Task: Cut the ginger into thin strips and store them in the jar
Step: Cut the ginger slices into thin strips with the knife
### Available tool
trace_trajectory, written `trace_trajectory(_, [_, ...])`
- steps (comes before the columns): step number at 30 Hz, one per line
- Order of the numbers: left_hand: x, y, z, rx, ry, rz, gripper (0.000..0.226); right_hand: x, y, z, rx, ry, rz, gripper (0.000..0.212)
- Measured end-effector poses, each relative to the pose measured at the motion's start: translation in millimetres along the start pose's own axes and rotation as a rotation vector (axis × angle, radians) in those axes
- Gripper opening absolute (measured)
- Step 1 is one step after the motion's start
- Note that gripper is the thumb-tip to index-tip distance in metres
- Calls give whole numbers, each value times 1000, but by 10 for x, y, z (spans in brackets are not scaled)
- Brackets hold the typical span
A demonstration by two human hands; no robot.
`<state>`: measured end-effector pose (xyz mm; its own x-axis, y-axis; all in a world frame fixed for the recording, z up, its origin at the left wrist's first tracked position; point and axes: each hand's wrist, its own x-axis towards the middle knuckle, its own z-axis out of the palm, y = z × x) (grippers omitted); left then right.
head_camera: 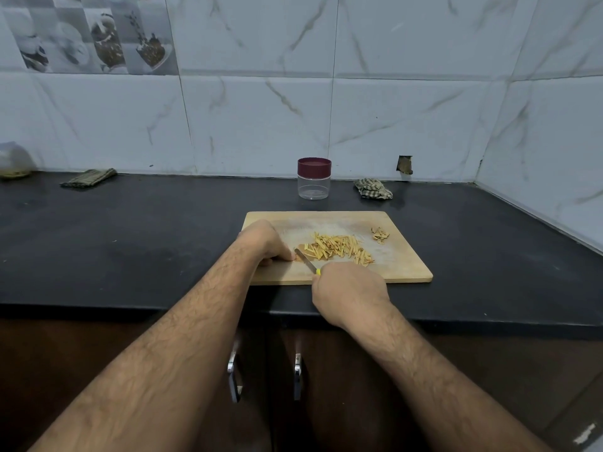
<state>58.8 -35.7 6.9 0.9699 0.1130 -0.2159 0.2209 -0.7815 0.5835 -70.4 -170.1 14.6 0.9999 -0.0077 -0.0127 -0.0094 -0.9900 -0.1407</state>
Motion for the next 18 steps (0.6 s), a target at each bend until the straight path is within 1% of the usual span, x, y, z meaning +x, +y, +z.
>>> trace_trajectory(11, [37,-10,24,-3,-8,25,28,18,-20,17,10,4,-1,24])
trace_trajectory(18, [23,0,13,11,-9,29,28,58,-60,18,-26,1,-14,24])
